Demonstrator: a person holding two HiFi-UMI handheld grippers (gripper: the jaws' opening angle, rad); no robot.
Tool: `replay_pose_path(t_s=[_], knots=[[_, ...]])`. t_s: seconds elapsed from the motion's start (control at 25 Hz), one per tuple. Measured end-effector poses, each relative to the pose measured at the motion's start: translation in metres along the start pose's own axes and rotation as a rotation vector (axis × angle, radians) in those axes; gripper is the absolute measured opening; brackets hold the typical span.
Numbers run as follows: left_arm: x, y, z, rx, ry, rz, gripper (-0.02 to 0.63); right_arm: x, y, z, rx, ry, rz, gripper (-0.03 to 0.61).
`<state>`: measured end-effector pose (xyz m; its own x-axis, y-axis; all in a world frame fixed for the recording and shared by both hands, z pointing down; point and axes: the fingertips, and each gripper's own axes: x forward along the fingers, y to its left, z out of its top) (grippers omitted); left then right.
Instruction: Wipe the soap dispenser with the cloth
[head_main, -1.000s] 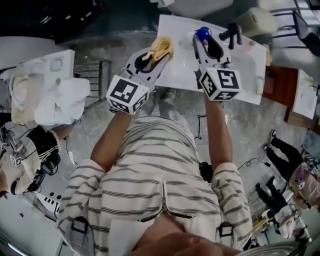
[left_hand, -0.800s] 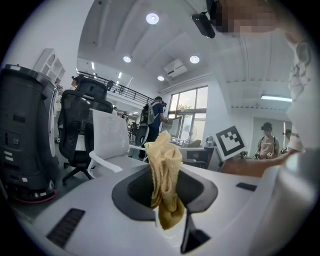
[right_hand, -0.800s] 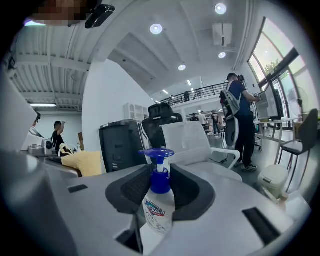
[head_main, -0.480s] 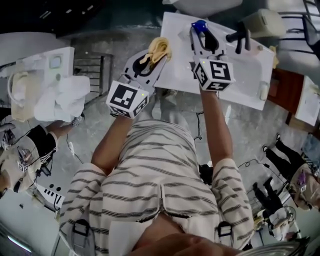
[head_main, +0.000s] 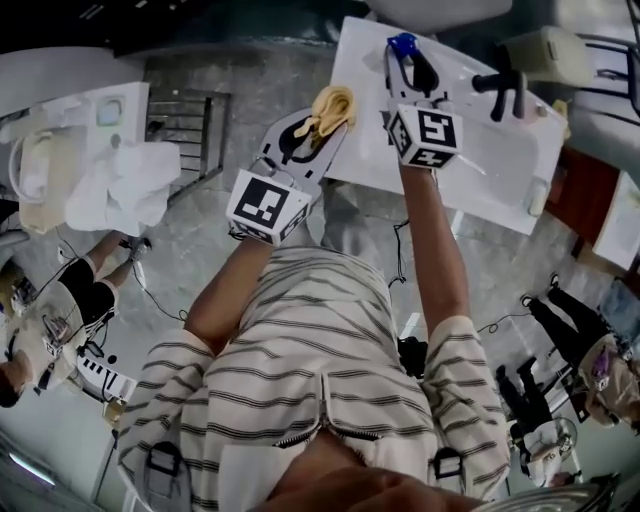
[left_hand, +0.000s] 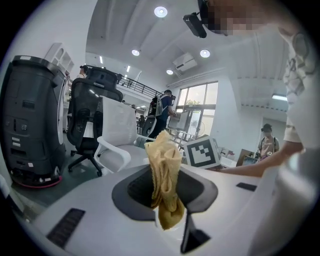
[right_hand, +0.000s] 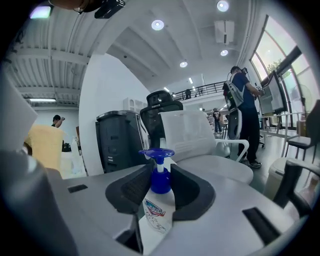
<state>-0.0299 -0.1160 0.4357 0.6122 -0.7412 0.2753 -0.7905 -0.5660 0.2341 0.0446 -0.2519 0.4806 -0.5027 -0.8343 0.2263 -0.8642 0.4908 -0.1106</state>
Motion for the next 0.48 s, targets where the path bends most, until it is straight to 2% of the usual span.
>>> replay_pose_path(t_s=[0.28, 0.48], knots=[[0.003, -0.004, -0.016, -0.027, 0.015, -0.030, 0.098, 0.023, 0.000, -0.044, -0.039, 0.049, 0.029, 0.121], [0.004, -0.003, -0.024, -0.034, 0.027, -0.039, 0.098, 0.033, 0.002, -0.056, -0.069, 0.047, 0.040, 0.121]])
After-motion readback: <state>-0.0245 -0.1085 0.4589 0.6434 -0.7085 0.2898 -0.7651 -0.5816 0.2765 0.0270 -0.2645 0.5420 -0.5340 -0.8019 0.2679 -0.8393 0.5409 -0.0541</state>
